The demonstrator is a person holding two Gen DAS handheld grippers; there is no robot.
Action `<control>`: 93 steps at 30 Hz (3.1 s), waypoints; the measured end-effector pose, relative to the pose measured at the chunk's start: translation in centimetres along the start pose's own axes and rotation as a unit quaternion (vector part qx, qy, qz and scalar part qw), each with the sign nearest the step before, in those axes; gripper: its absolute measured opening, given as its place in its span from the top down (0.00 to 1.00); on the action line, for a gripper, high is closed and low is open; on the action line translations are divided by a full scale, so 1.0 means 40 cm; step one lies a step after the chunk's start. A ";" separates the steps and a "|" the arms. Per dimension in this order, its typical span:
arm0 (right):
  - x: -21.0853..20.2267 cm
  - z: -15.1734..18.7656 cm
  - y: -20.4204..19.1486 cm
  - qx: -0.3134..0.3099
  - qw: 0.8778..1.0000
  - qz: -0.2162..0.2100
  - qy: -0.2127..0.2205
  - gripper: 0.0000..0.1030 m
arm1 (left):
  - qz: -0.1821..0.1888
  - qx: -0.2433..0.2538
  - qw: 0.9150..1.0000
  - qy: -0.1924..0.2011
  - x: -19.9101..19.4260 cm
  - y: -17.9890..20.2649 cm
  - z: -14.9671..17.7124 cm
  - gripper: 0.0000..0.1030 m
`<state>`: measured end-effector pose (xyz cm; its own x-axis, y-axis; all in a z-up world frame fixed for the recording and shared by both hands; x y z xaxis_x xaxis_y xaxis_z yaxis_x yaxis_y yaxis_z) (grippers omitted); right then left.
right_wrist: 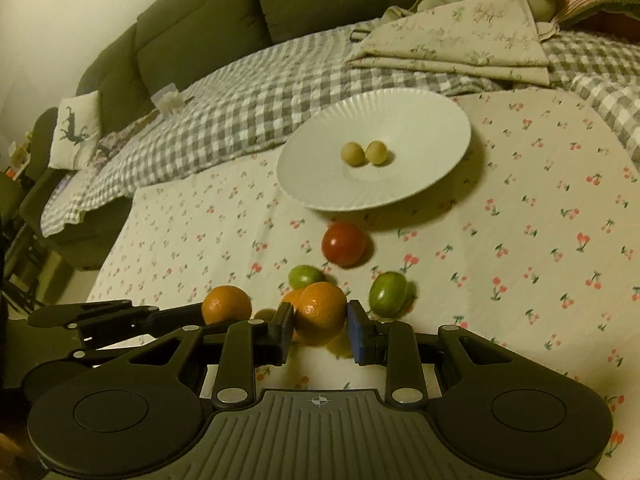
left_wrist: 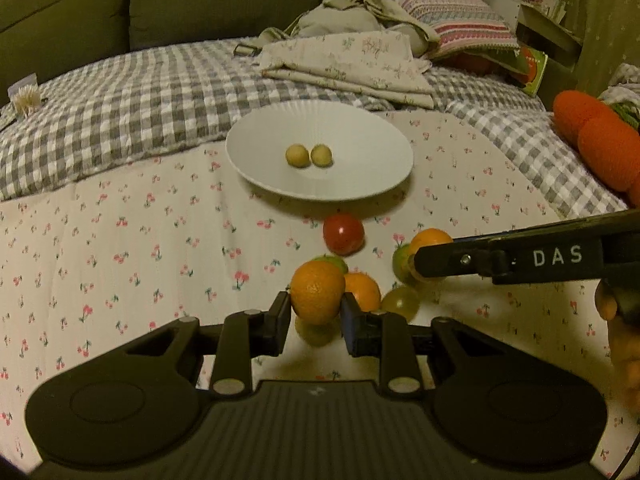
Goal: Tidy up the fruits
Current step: 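Carry both tangerines over the white plate and release them beside the yellow fruits, then move both open tools back toward the remaining fruits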
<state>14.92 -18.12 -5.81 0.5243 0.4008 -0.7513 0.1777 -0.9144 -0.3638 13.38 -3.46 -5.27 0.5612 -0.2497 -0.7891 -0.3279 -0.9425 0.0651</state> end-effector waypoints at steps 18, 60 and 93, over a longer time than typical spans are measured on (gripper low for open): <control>-0.004 -0.107 0.066 0.003 0.998 0.039 0.051 0.73 | -0.018 0.017 0.998 0.054 0.081 -0.033 -0.122 0.76; 0.046 -0.239 0.125 0.016 0.993 0.045 0.106 0.48 | 0.008 0.014 0.998 0.067 0.164 -0.042 -0.199 0.62; -0.111 -0.087 0.085 0.037 0.999 0.022 0.031 0.34 | 0.057 -0.008 0.998 -0.006 0.018 -0.008 -0.014 0.57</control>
<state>16.09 -23.22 -1.80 0.5810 0.3545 -0.7326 0.0934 -0.9232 -0.3727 14.30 -3.45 -5.50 0.5112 -0.3533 -0.7835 -0.3766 -0.9115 0.1652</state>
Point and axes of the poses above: each gripper's, at about its wrist camera, not at the fingertips, and x roughly the way its jaws point, y to its right, z to its underside, the point moved 6 cm from there along x, roughly the way its jaws point, and after that the axes turned 5 degrees about -y, right-handed, at the moved point
